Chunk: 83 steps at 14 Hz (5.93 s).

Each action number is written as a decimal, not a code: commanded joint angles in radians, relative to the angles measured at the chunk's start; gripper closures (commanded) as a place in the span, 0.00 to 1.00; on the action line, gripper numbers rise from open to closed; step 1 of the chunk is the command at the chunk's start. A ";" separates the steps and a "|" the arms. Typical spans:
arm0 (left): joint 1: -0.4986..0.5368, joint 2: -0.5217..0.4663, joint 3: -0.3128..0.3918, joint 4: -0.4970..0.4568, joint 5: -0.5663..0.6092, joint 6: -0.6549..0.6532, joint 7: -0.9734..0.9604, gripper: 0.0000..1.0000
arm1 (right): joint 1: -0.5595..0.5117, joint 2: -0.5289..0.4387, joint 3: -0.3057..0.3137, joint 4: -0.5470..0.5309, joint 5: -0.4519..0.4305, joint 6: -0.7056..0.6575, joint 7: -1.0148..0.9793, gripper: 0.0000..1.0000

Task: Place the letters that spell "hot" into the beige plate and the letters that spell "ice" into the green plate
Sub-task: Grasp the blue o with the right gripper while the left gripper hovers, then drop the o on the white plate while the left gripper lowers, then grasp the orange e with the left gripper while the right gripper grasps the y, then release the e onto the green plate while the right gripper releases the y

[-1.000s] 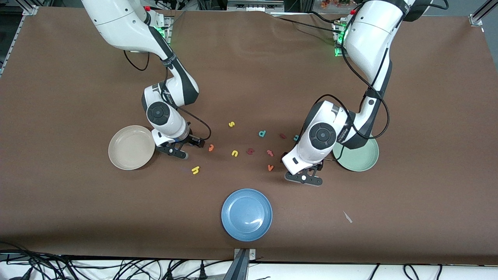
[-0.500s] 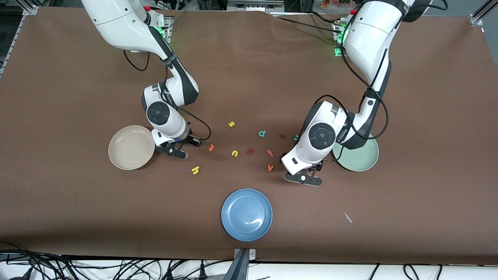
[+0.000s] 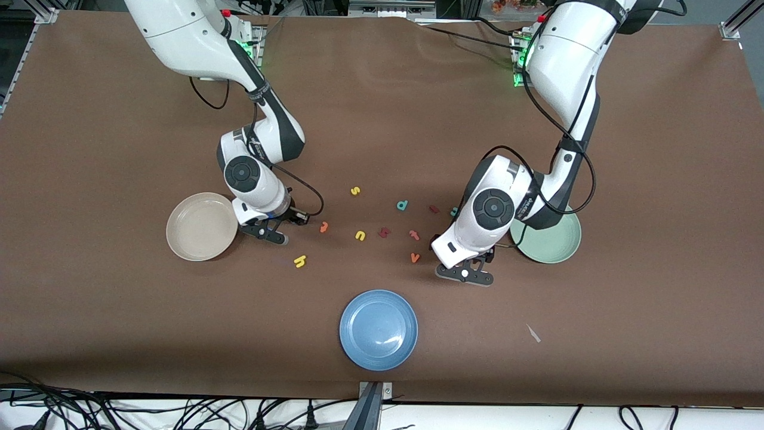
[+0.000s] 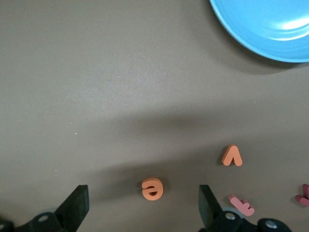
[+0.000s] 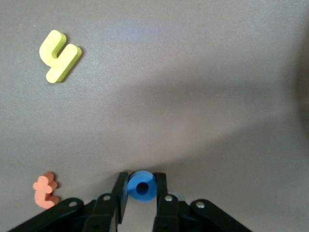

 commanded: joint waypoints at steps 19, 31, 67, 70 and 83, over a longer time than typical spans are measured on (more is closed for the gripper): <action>-0.026 0.029 0.009 -0.055 -0.002 -0.012 0.013 0.25 | -0.079 -0.185 -0.316 -0.129 0.225 -0.167 -0.849 0.00; -0.035 0.069 0.009 -0.047 0.001 0.028 0.013 0.47 | 0.123 0.166 -0.248 0.382 0.267 -0.199 0.267 0.00; 0.227 -0.239 0.009 -0.490 0.160 0.022 0.323 0.98 | 0.146 0.285 -0.242 0.504 0.229 -0.231 0.250 1.00; 0.240 -0.242 0.009 -0.513 0.160 0.048 0.325 0.86 | 0.149 0.221 -0.271 0.490 0.126 -0.427 0.020 1.00; 0.212 -0.307 -0.197 -0.435 0.123 -0.071 -0.055 0.02 | 0.148 -0.261 -0.467 -0.283 0.098 0.010 -0.729 1.00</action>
